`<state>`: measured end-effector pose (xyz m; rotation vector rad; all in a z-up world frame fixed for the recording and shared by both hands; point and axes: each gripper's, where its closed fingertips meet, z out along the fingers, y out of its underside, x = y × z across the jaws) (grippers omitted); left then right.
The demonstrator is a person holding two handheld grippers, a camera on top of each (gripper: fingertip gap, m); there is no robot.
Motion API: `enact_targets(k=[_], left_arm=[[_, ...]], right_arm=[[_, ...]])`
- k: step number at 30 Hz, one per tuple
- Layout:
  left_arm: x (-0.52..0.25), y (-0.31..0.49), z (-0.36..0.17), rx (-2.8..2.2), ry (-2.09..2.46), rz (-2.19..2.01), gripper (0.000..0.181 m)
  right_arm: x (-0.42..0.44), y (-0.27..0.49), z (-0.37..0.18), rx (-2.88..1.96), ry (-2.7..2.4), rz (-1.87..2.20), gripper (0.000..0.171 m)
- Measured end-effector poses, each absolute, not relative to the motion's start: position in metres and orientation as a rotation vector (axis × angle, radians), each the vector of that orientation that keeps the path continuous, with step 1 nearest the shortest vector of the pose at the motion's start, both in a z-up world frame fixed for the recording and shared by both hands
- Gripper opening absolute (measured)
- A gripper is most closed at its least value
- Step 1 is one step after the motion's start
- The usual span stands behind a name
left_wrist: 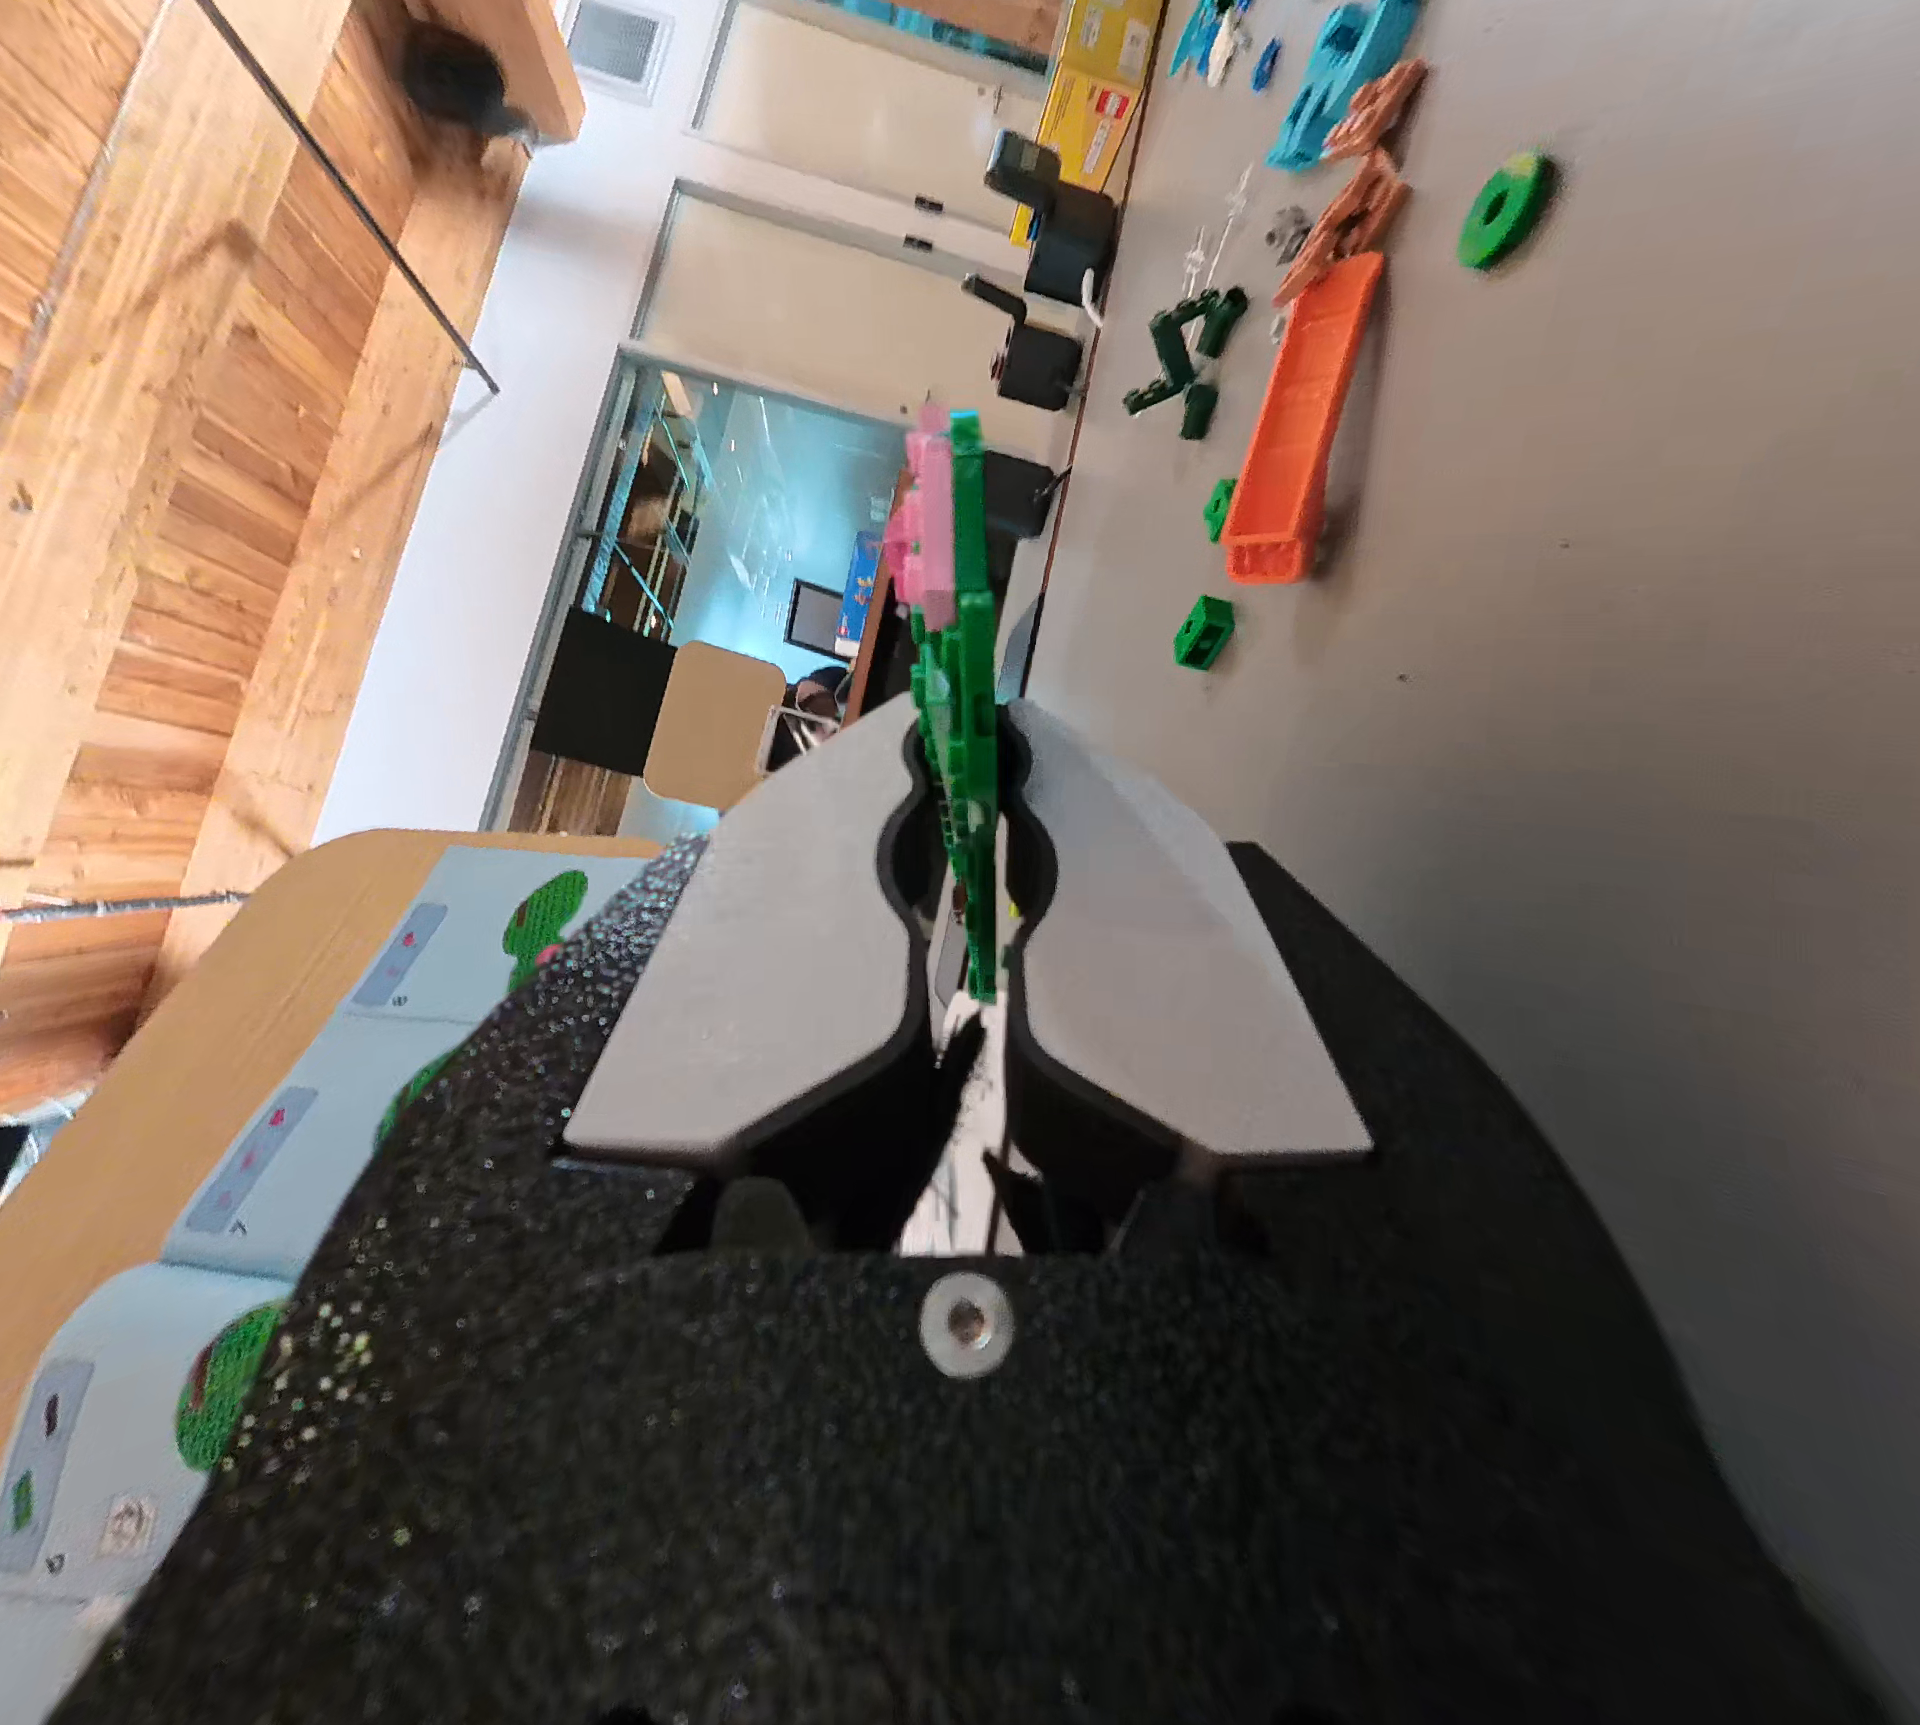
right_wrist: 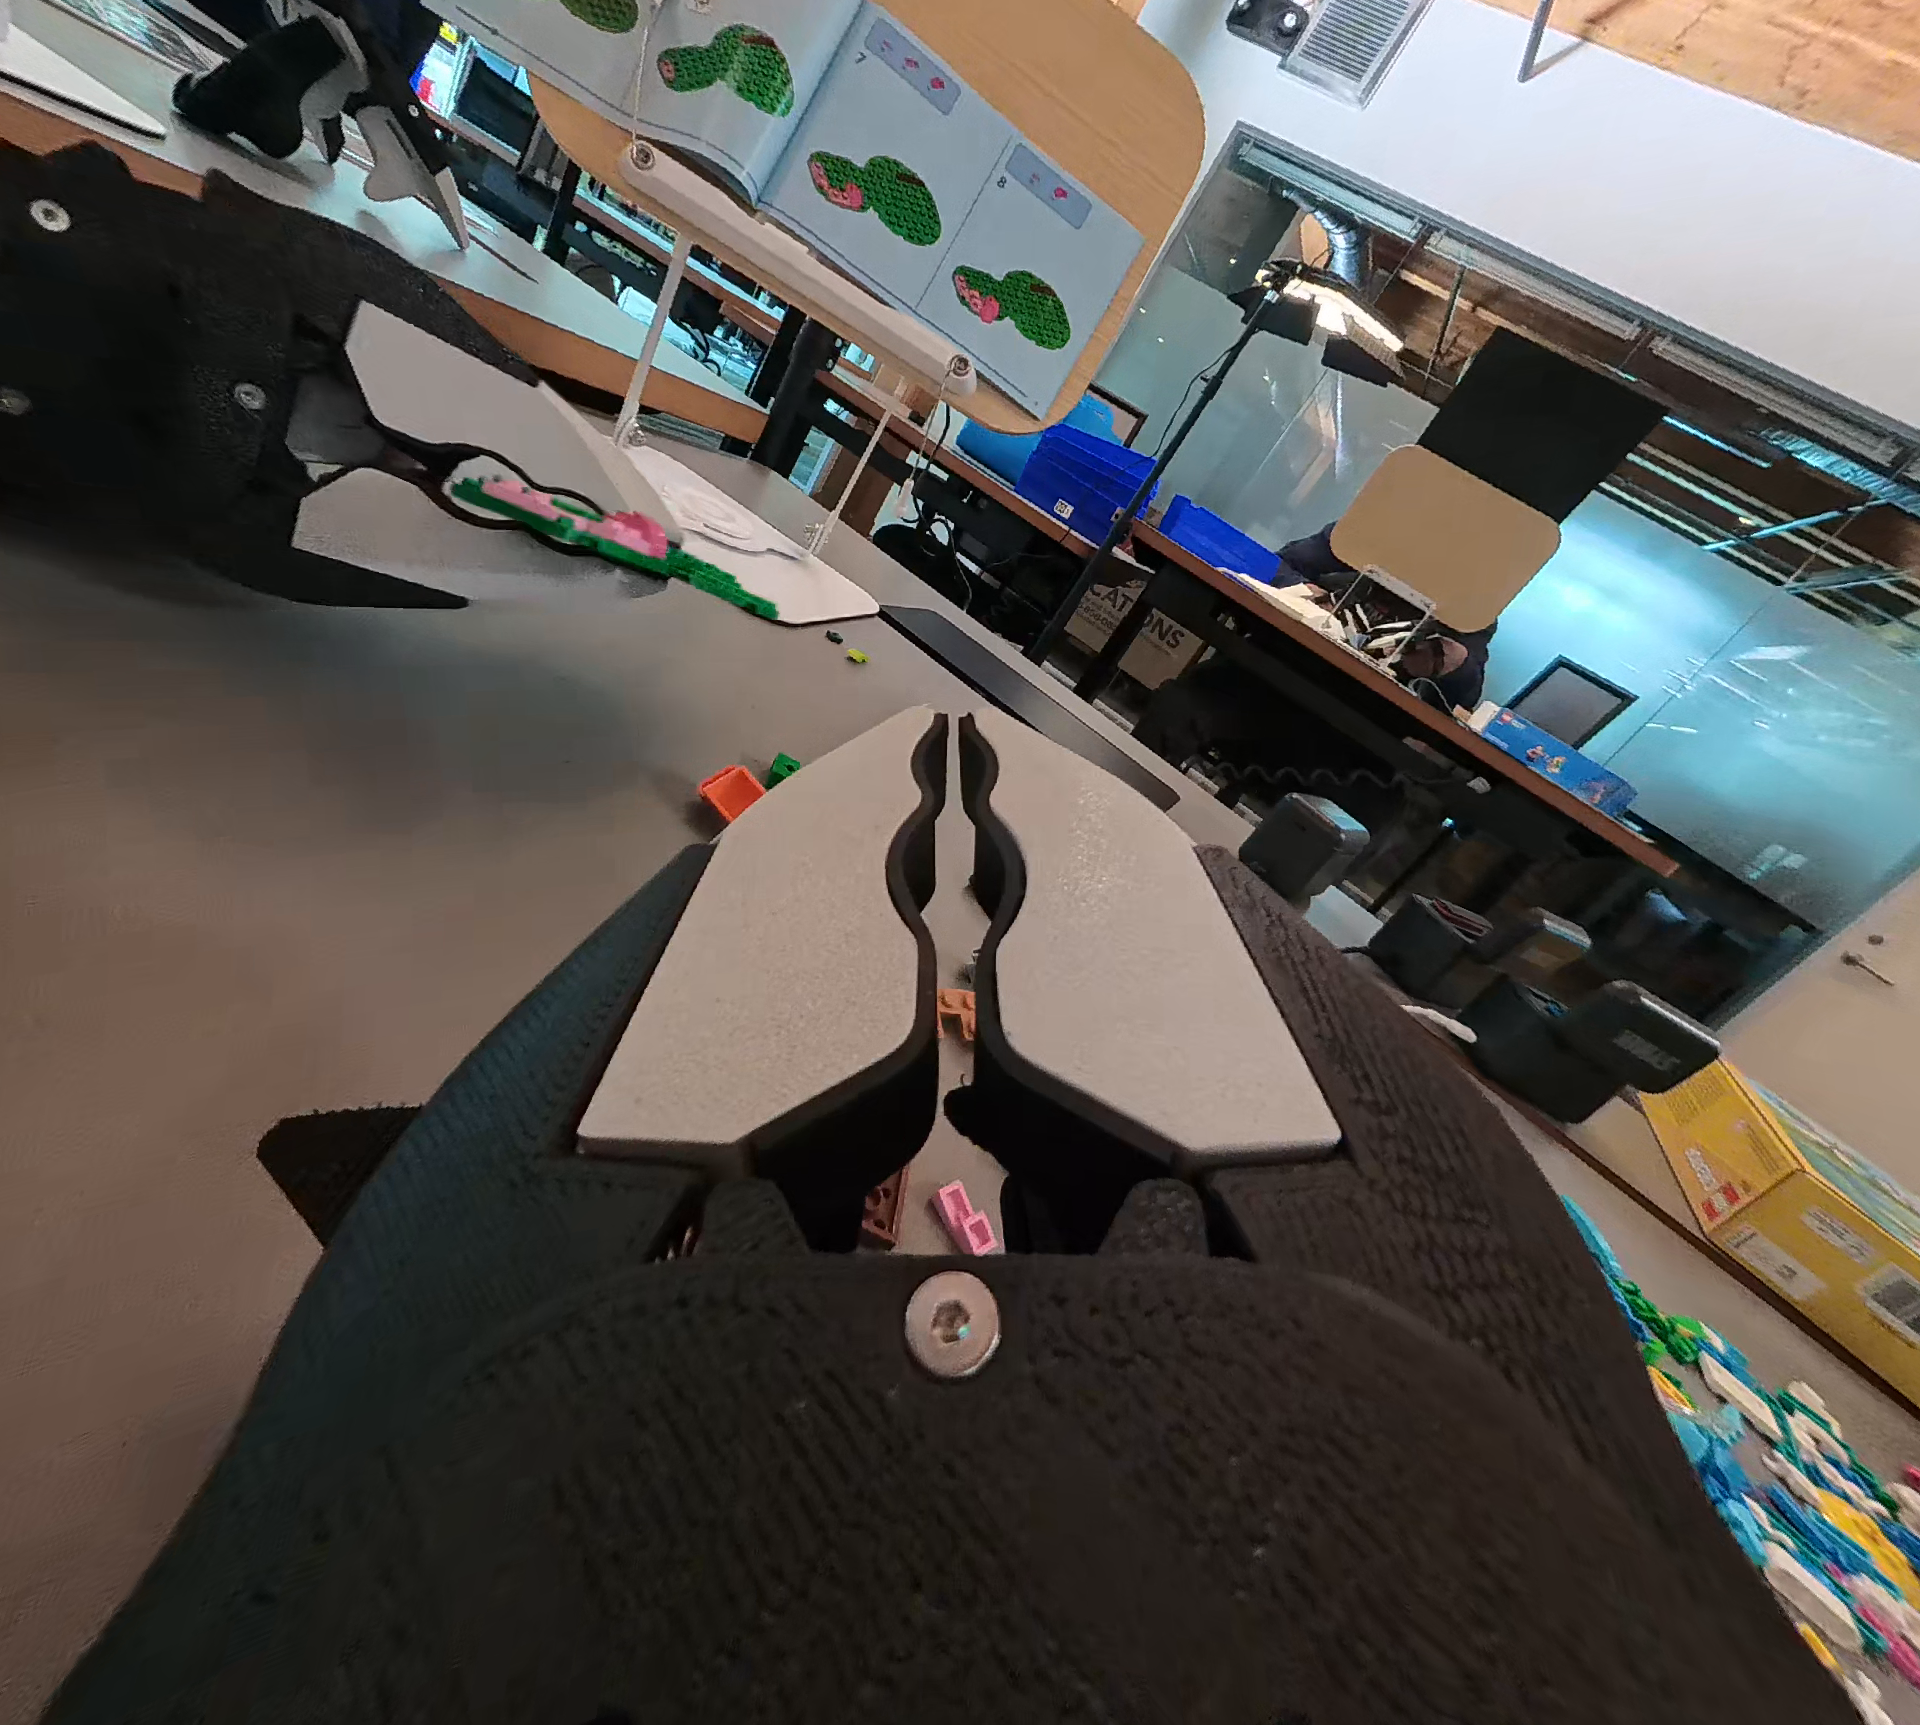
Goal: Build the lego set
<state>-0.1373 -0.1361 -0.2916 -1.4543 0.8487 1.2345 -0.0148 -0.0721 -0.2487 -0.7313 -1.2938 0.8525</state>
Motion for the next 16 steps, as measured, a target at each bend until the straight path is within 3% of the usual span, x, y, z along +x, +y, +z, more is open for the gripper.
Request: enact_targets(k=[16], left_arm=[[-0.117, -0.139, -0.294, -1.389, 0.950, 1.175, 0.009]], right_arm=[[-0.018, -0.074, -0.250, -0.686, -1.314, 0.836, 0.000]])
